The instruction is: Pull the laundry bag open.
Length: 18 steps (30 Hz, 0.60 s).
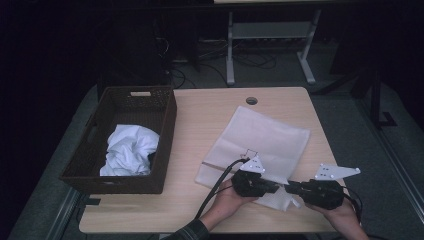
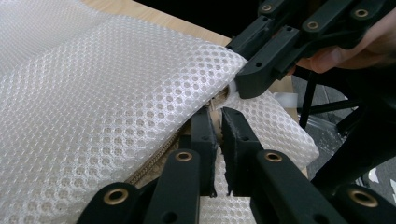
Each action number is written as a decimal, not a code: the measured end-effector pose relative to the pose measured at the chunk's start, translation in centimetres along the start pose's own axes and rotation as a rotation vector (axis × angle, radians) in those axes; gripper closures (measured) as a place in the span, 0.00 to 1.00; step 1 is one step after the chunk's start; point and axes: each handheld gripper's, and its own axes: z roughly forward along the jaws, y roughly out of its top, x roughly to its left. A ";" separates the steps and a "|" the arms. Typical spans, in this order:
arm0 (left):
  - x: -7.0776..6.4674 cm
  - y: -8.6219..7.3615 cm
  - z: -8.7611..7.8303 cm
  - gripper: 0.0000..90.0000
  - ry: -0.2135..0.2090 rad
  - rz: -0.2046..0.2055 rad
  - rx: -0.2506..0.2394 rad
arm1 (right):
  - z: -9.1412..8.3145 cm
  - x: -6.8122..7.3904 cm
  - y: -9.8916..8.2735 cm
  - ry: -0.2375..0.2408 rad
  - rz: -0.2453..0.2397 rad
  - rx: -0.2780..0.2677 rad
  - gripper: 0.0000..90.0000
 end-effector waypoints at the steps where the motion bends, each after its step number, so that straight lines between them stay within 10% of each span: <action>1: 0.0 0.0 0.0 0.95 0.002 -0.001 0.005 | 0.0 0.0 0.0 0.000 -0.002 0.001 0.90; 18: 0.2 0.2 -0.7 0.97 -0.018 -0.041 0.020 | 0.0 0.8 -0.1 -0.021 -0.033 -0.002 0.91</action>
